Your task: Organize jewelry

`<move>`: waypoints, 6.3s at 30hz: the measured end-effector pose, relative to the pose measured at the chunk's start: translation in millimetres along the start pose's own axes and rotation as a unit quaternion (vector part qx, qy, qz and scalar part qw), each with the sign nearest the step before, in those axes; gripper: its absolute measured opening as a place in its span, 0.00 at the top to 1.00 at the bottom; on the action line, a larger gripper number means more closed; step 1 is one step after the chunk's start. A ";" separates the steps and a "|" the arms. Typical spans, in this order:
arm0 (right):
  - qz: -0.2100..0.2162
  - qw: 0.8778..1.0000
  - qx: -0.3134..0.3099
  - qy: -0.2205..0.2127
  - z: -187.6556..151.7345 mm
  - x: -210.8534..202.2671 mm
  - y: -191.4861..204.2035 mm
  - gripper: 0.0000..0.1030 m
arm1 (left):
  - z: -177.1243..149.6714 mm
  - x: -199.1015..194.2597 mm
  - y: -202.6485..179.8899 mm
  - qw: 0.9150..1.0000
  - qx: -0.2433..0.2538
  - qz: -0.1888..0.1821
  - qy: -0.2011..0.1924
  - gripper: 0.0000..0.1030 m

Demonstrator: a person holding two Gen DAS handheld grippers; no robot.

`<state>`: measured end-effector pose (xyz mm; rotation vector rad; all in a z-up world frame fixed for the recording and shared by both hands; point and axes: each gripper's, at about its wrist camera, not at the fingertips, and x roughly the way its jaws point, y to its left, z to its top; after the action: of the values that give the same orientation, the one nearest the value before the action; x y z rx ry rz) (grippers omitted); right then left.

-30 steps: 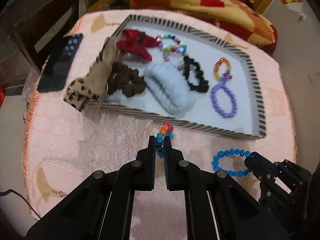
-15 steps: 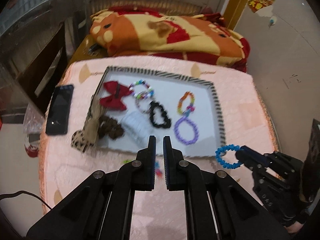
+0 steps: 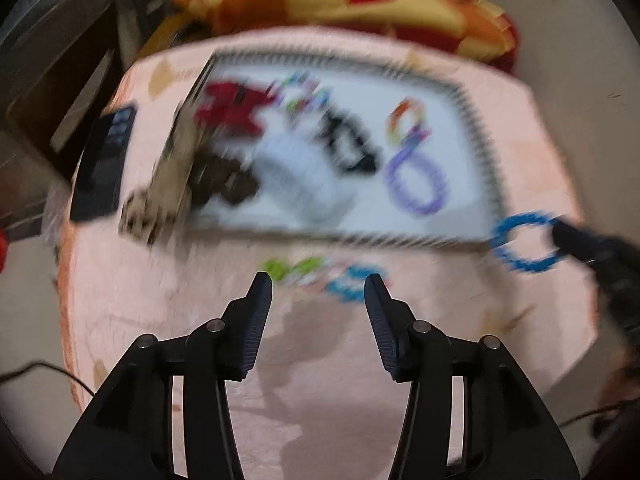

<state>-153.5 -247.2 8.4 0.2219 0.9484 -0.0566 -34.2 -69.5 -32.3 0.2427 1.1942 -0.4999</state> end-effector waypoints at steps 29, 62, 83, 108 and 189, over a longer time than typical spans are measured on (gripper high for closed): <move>0.020 1.000 0.002 0.004 8.2 7.0 8.9 0.92 | -1.7 17.4 18.2 0.997 -0.045 -0.058 0.021 0.89; -0.005 1.000 -0.014 0.001 66.4 23.3 -6.5 0.92 | 112.7 -53.5 -32.2 0.996 0.036 -0.013 -0.078 0.89; -0.061 0.994 -0.002 0.090 92.3 126.4 -54.2 0.92 | 186.6 73.8 -55.8 0.997 0.062 -0.034 0.015 0.89; -0.061 0.996 0.062 0.026 82.8 90.7 -50.5 0.63 | 166.5 65.8 -33.3 0.999 0.029 0.008 -0.013 0.56; -0.067 0.995 0.071 -0.006 30.6 20.0 29.8 0.40 | 19.1 -62.4 8.3 0.988 -0.063 0.091 -0.111 0.55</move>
<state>-113.1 -223.6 14.3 0.2885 0.9466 -0.2497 -31.6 -55.6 31.9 0.1813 0.9710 -0.2822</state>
